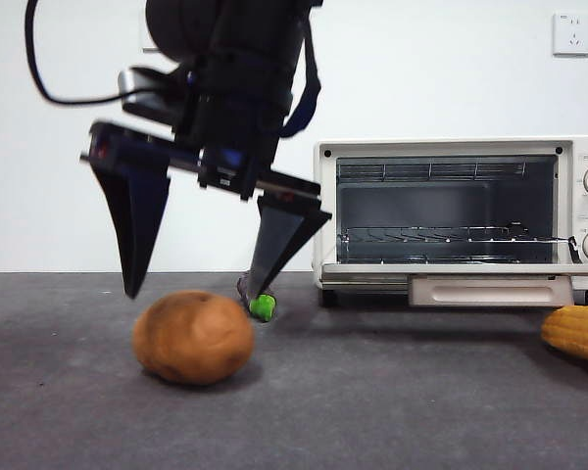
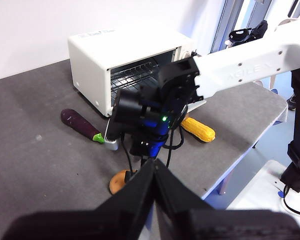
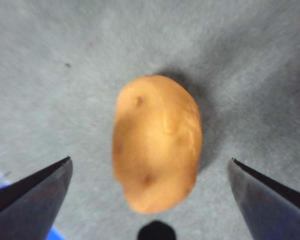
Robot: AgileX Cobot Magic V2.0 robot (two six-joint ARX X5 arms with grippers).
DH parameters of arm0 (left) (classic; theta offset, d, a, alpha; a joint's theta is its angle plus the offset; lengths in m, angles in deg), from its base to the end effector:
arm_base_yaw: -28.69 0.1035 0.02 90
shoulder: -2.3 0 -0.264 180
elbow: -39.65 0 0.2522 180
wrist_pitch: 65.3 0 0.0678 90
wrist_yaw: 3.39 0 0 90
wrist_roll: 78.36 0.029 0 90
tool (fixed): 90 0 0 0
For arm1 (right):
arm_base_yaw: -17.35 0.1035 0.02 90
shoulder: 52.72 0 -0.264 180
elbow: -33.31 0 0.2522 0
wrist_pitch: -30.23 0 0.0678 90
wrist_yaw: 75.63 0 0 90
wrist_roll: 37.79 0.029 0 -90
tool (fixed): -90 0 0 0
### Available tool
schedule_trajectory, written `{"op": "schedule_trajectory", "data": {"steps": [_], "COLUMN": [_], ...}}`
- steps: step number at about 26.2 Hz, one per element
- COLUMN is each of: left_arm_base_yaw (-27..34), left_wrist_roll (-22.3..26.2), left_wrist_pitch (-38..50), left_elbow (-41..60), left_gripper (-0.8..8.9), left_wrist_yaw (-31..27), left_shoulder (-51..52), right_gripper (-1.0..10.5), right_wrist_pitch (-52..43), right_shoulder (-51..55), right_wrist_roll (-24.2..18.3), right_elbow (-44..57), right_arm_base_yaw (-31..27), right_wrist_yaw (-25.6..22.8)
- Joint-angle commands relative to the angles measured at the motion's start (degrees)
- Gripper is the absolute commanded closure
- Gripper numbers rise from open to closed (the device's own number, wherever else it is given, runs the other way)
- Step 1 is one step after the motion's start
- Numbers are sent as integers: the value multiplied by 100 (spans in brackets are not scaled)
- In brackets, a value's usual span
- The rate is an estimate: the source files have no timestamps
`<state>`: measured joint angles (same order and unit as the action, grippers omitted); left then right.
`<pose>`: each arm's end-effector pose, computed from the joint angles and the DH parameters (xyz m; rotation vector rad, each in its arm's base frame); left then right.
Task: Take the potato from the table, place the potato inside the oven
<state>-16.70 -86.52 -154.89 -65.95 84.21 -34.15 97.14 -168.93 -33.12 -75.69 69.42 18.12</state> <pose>-0.0075 0.0093 0.4622 0.0134 0.3855 -0.7159 0.2525 0.3271 0.2157 -0.4823 1.2506 0.7771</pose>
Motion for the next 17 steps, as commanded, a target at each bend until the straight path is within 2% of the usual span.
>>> {"op": "schedule_trajectory", "data": {"steps": [1,12,15,17], "left_arm_base_yaw": [7,7,7,7], "left_wrist_roll": [-31,-22,-4,52], "left_wrist_pitch": [26,26,26,26], "left_elbow": [37,37,37,37], "left_gripper": [819,819,819,819], "left_wrist_yaw": [4,-17,-17,-17], "left_shoulder": [31,31,31,31], "right_gripper": [213,237,343,366], "right_wrist_pitch": [-42,-387,-455,-446], "right_shoulder": [-216,-527,-553,-570], "right_wrist_roll": [-66,-22,79,146], "right_elbow": [0,0,0,0], "right_arm_base_yaw": [42,85,83,83], "right_wrist_yaw": [-87,-59,-105,-101]}}
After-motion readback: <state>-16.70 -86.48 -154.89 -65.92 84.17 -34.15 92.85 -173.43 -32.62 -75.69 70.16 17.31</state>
